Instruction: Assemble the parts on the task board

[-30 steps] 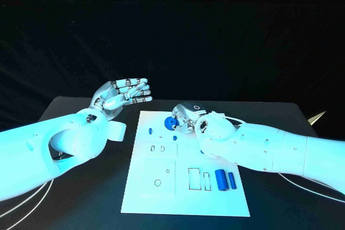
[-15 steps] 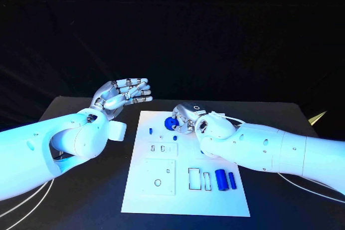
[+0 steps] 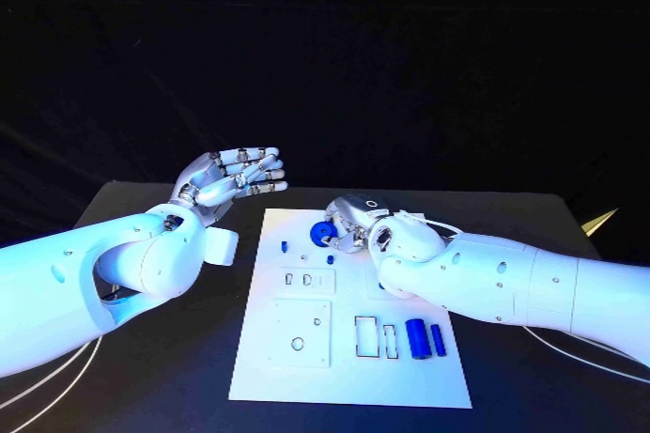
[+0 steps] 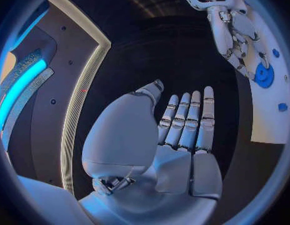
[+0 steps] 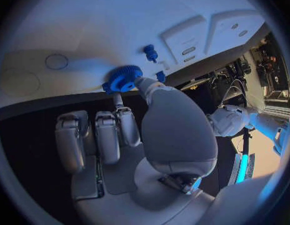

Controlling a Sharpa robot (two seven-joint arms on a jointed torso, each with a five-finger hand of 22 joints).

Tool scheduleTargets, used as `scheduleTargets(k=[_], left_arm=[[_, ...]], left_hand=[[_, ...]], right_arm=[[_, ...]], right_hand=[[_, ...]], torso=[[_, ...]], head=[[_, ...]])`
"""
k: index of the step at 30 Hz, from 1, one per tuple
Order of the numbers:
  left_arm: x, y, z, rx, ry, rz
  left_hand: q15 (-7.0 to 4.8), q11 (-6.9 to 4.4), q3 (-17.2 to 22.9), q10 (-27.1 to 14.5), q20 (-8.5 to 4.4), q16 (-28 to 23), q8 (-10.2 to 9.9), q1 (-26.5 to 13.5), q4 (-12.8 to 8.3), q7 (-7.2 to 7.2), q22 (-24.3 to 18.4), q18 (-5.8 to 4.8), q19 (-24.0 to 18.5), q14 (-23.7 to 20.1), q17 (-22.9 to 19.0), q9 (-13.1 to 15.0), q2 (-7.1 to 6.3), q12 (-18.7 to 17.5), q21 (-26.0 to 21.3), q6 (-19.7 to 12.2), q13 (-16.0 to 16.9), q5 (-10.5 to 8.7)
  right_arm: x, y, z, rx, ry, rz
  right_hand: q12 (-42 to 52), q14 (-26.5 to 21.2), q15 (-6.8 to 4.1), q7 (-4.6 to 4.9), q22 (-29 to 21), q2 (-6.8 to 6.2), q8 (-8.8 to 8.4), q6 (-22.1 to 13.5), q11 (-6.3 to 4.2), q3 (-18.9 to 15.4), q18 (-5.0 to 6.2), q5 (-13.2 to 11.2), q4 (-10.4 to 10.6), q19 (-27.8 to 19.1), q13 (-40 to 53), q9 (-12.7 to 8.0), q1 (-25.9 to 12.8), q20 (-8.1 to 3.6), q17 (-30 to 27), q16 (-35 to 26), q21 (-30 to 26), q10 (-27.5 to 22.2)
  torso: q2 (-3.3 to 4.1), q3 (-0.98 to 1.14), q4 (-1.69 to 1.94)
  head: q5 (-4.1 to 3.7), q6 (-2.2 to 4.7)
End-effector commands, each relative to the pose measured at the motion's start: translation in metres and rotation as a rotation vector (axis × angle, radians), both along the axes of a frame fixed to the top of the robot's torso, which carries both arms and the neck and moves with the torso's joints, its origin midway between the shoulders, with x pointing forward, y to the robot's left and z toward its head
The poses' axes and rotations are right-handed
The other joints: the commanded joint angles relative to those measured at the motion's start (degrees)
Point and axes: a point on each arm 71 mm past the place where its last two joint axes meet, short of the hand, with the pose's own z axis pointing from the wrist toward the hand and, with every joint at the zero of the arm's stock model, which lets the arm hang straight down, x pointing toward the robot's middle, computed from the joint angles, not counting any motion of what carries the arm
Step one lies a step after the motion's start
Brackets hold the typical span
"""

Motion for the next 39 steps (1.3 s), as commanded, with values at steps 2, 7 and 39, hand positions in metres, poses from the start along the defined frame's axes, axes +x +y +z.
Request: scheduleTargets(k=[2,7,39], left_arm=[[-0.001,-0.002,0.002,-0.004,-0.009,-0.017],[-0.001,-0.001,0.002,-0.004,-0.009,-0.016],[0.000,0.004,0.002,0.000,-0.010,-0.003]], left_hand=[[0.08,0.24,0.2,0.3,-0.02,-0.3,0.2,0.4,-0.1,2.83,-0.1,0.66,0.5,-0.3,0.1,0.0,-0.16,-0.2,0.3,-0.1,-0.1,-0.20],[0.08,0.24,0.2,0.3,-0.02,-0.3,0.2,0.4,-0.1,2.83,-0.1,0.66,0.5,-0.3,0.1,0.0,-0.16,-0.2,0.3,-0.1,-0.1,-0.20],[0.09,0.26,0.2,0.3,-0.02,-0.3,0.2,0.3,-0.1,2.86,-0.1,0.66,0.5,-0.3,0.1,0.0,-0.17,-0.3,0.3,-0.1,-0.1,-0.21]], right_arm=[[-0.001,-0.001,-0.002,0.004,0.033,0.009],[-0.001,-0.002,-0.003,0.009,0.055,0.008],[-0.010,-0.048,0.016,0.129,-0.026,-0.032]], right_hand=[[0.2,6.2,0.36,-0.04,14.8,0.30,-0.19,0.7,0.33,-0.5,-0.32,0.6,0.3,5.9,6.7,-0.1,-1.0,0.39,15.1,0.2,0.1,0.1],[0.5,6.2,0.29,-0.17,15.0,0.79,-0.06,1.4,0.23,-0.6,-0.37,1.4,0.7,6.0,7.0,-0.1,-1.7,0.35,15.1,0.2,0.3,0.4],[1.5,6.2,-0.09,-0.64,15.1,2.51,0.18,3.1,-0.22,0.3,-0.39,3.7,0.4,6.0,8.1,-0.3,-4.3,0.01,15.1,0.2,0.3,1.5]], torso=[[0.01,0.06,-0.04],[0.05,0.06,-0.08],[-0.11,0.15,-0.30]], head=[[0.07,-0.11],[0.10,-0.16],[0.20,-0.47]])
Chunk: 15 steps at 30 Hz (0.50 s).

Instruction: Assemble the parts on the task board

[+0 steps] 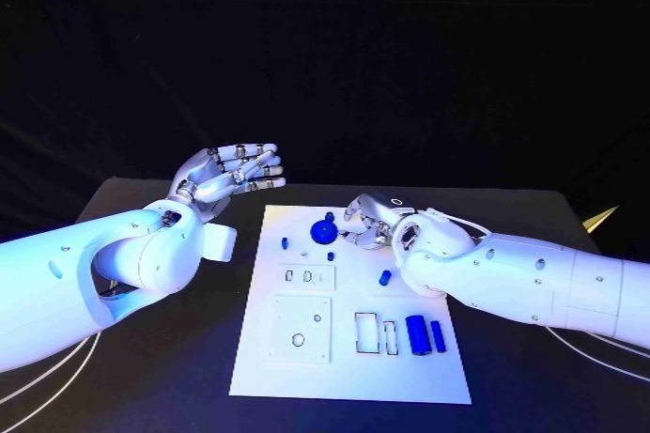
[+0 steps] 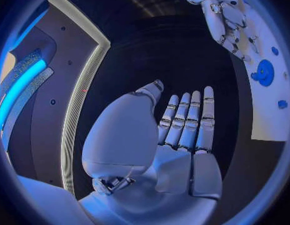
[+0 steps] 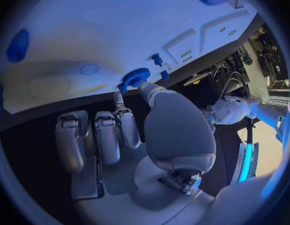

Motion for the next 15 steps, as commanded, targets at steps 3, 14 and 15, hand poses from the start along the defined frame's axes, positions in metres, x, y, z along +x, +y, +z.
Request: scheduleTargets(k=[3,14,15], left_arm=[[0.000,0.001,0.002,-0.002,-0.011,-0.008],[0.000,0.002,0.001,-0.003,-0.012,-0.010],[0.000,0.002,0.002,-0.004,-0.012,-0.011]], left_hand=[[0.09,0.26,0.3,0.3,-0.02,-0.3,0.2,0.3,-0.1,2.86,-0.1,0.66,0.5,-0.3,0.1,0.0,-0.17,-0.3,0.3,-0.1,-0.1,-0.21],[0.11,0.28,0.3,0.3,-0.01,-0.4,0.2,0.3,-0.1,2.85,-0.1,0.65,0.5,-0.4,0.1,-0.1,-0.21,-0.3,0.2,-0.1,-0.1,-0.21],[0.11,0.28,0.3,0.3,-0.01,-0.4,0.2,0.3,-0.1,2.85,-0.1,0.65,0.5,-0.4,0.1,-0.1,-0.21,-0.3,0.2,-0.1,-0.1,-0.21]], right_arm=[[-0.005,-0.023,0.024,0.109,-0.061,0.009],[-0.013,-0.110,0.042,0.215,0.043,0.089],[-0.013,-0.117,0.041,0.215,0.043,0.089]], right_hand=[[0.4,6.2,-0.10,-0.02,15.1,-0.92,0.08,0.3,-0.06,0.7,-0.39,-0.5,-1.7,6.0,8.2,-0.3,1.3,-0.03,15.1,0.2,0.3,0.5],[-3.3,6.1,0.20,0.37,13.8,-2.74,-0.82,-0.4,0.29,1.8,0.02,-5.4,-7.5,5.3,5.0,-1.0,7.7,0.30,14.7,0.1,-1.0,-3.2],[-3.5,6.1,0.17,0.32,13.8,-2.88,-0.81,-0.3,0.24,1.9,0.02,-5.0,-7.9,5.3,4.9,-1.0,8.2,0.28,14.8,0.1,-1.0,-3.3]], torso=[[-0.15,0.16,-0.31],[-0.40,0.86,-1.41],[-0.39,0.95,-1.58]], head=[[-0.10,0.34],[-1.53,0.41],[-1.62,0.39]])
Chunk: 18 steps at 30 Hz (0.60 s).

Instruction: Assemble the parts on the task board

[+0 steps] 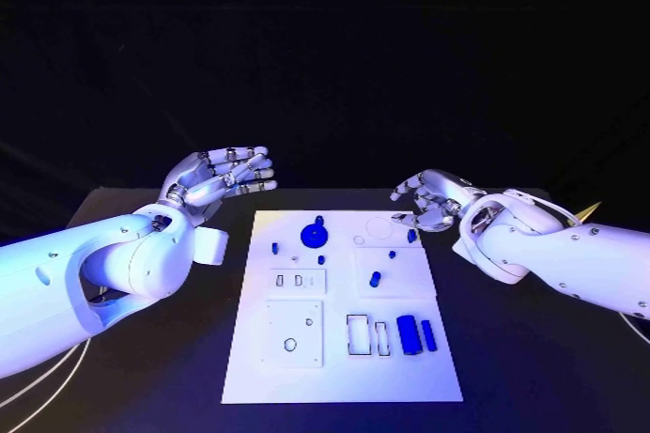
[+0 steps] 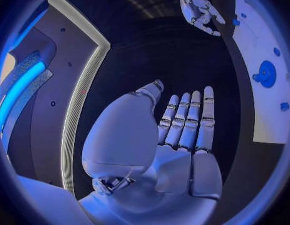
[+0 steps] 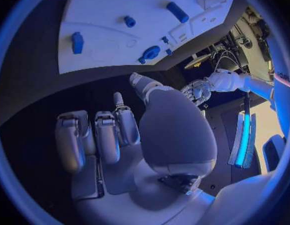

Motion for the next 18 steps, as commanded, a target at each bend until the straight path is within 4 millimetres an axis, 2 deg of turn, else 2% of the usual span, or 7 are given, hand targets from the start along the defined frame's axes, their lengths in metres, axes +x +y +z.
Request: scheduleTargets(k=[1,2,6,7,11,14,18], left_arm=[[-0.001,-0.003,0.002,-0.007,-0.013,-0.022],[0.000,-0.003,0.002,-0.008,-0.014,-0.024],[0.001,-0.004,0.001,-0.009,-0.014,-0.027],[0.002,-0.004,0.000,-0.009,-0.013,-0.027],[0.003,-0.005,-0.001,-0.009,-0.013,-0.027],[0.003,-0.005,-0.001,-0.009,-0.012,-0.027],[0.003,-0.006,-0.002,-0.010,-0.012,-0.029]], left_hand=[[0.11,0.28,0.3,0.3,-0.01,-0.4,0.2,0.3,-0.1,2.85,-0.1,0.66,0.5,-0.4,0.1,-0.1,-0.21,-0.3,0.2,-0.1,-0.1,-0.22],[0.12,0.28,0.3,0.3,0.00,-0.4,0.2,0.3,-0.2,2.83,-0.1,0.65,0.5,-0.5,0.1,-0.1,-0.25,-0.3,0.2,-0.1,-0.1,-0.22],[0.12,0.28,0.3,0.3,0.00,-0.4,0.2,0.3,-0.2,2.83,-0.1,0.65,0.5,-0.5,0.1,-0.1,-0.25,-0.3,0.2,-0.1,-0.1,-0.22],[0.13,0.28,0.3,0.3,0.00,-0.4,0.2,0.3,-0.2,2.81,-0.1,0.64,0.4,-0.5,0.1,-0.1,-0.29,-0.3,0.2,-0.1,-0.1,-0.22],[0.13,0.28,0.3,0.3,0.00,-0.4,0.2,0.3,-0.2,2.81,-0.1,0.64,0.4,-0.5,0.1,-0.1,-0.30,-0.3,0.2,-0.1,-0.1,-0.22],[0.13,0.27,0.3,0.3,0.01,-0.4,0.2,0.3,-0.2,2.80,-0.1,0.63,0.4,-0.5,0.1,-0.1,-0.32,-0.3,0.2,-0.1,-0.1,-0.21],[0.13,0.27,0.3,0.3,0.01,-0.4,0.2,0.3,-0.2,2.80,-0.1,0.63,0.4,-0.5,0.1,-0.1,-0.32,-0.3,0.2,-0.1,-0.1,-0.21]], right_arm=[[-0.004,-0.010,-0.003,0.066,0.035,0.125],[-0.004,-0.017,-0.005,0.064,0.038,0.121],[-0.003,-0.038,-0.013,0.056,0.055,0.101],[-0.003,-0.043,-0.015,0.053,0.060,0.096],[-0.001,-0.055,-0.022,0.044,0.077,0.077],[0.001,-0.058,-0.027,0.040,0.087,0.069],[0.003,-0.059,-0.034,0.035,0.101,0.063]], right_hand=[[-0.4,6.1,0.15,-0.07,13.9,-0.19,-0.21,0.1,0.03,0.3,0.00,1.2,-0.9,5.3,4.8,-0.1,1.3,0.27,14.8,0.1,0.2,-0.6],[-0.5,6.1,0.14,-0.10,13.9,-0.37,-0.22,0.1,0.00,0.3,0.01,1.6,-1.2,5.3,4.7,-0.2,1.6,0.25,14.8,0.1,0.1,-0.7],[-0.8,6.2,0.10,-0.16,13.9,-0.77,-0.30,0.0,-0.05,0.3,-0.02,1.9,-1.7,5.3,4.5,-0.2,2.0,0.23,15.0,0.2,0.2,-0.9],[-0.8,6.2,0.09,-0.16,13.9,-0.89,-0.34,0.0,-0.05,0.3,-0.02,2.0,-1.8,5.3,4.4,-0.3,2.1,0.22,15.0,0.2,0.2,-1.0],[-0.9,6.2,0.08,-0.18,14.0,-1.05,-0.39,-0.1,-0.06,0.2,-0.02,2.1,-1.9,5.3,4.3,-0.3,2.3,0.21,15.1,0.2,0.2,-1.1],[-1.0,6.2,0.08,-0.18,14.0,-1.16,-0.46,-0.2,-0.07,0.2,-0.03,2.2,-2.1,5.3,4.3,-0.3,2.4,0.20,15.1,0.2,0.2,-1.2],[-1.0,6.2,0.07,-0.18,14.0,-1.12,-0.50,-0.3,-0.08,0.2,-0.05,2.3,-2.2,5.4,4.3,-0.4,2.5,0.20,15.1,0.2,0.3,-1.1]], torso=[[-0.02,0.43,-0.57],[-0.02,0.52,-0.66],[-0.02,0.68,-0.79],[-0.03,0.61,-0.68],[-0.05,0.55,-0.51],[-0.06,0.61,-0.47],[-0.07,0.46,-0.43]], head=[[-0.61,-0.03],[-0.72,-0.04],[-0.82,-0.30],[-0.96,-0.38],[-1.08,-0.60],[-1.05,-0.62],[-1.02,-0.76]])
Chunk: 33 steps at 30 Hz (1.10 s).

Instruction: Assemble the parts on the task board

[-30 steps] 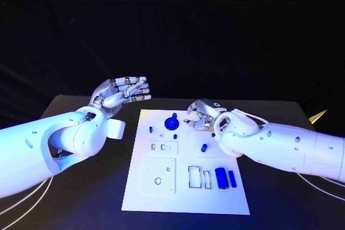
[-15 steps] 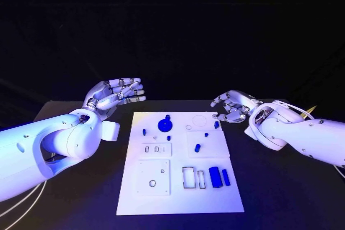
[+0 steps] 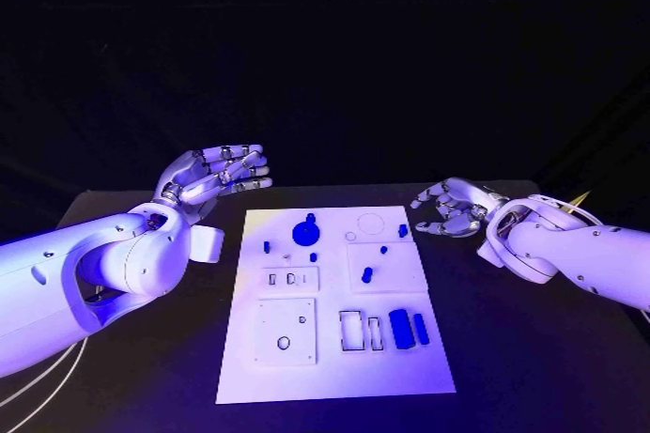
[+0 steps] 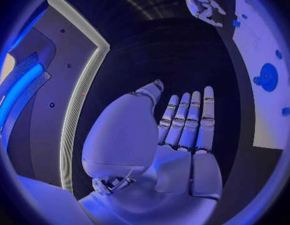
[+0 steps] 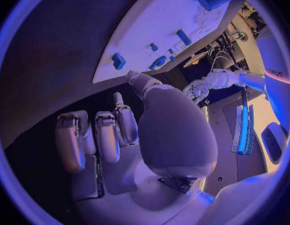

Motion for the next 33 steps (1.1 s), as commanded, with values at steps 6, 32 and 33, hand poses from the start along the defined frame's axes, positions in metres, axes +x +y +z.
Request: scheduleTargets(k=[6,32,33], left_arm=[[-0.001,-0.003,0.001,-0.009,-0.014,-0.025],[0.000,-0.002,0.000,-0.006,-0.010,-0.019],[0.000,-0.002,0.000,-0.006,-0.010,-0.019]], left_hand=[[-0.06,0.27,0.3,0.3,0.01,-0.2,0.2,0.4,-0.3,2.77,-0.1,0.62,0.4,-0.3,0.1,-0.1,-0.37,-0.3,0.2,-0.1,-0.1,-0.21],[-0.06,0.27,0.3,0.3,0.01,-0.2,0.2,0.4,-0.3,2.77,-0.1,0.62,0.4,-0.3,0.1,-0.1,-0.37,-0.3,0.2,-0.1,-0.1,-0.21],[-0.06,0.27,0.3,0.3,0.01,-0.2,0.2,0.4,-0.3,2.77,-0.1,0.62,0.4,-0.3,0.1,-0.1,-0.37,-0.3,0.2,-0.1,-0.1,-0.21]], right_arm=[[0.004,0.007,-0.016,0.001,0.043,0.035],[0.009,0.016,-0.037,-0.016,0.077,0.017],[0.009,0.016,-0.037,-0.017,0.078,0.016]], right_hand=[[0.0,6.2,0.06,-0.18,14.2,0.36,-0.28,-0.3,-0.13,0.1,-0.11,0.5,-0.4,5.5,4.4,-0.1,0.6,0.19,15.1,0.2,0.5,-0.2],[1.5,6.2,-0.62,-1.08,14.6,2.41,1.85,3.8,-0.90,2.4,-0.25,0.8,0.1,5.8,5.8,0.3,-0.7,-0.36,15.1,0.2,0.9,1.5],[1.6,6.2,-0.70,-1.18,14.6,2.50,2.02,4.1,-0.99,2.6,-0.25,0.8,0.1,5.7,5.9,0.4,-0.7,-0.42,15.1,0.2,0.9,1.6]], torso=[[-0.07,-0.17,0.12],[-0.13,-0.17,0.02],[-0.13,-0.16,0.01]], head=[[0.00,-0.29],[0.54,-0.41],[0.52,-0.40]])
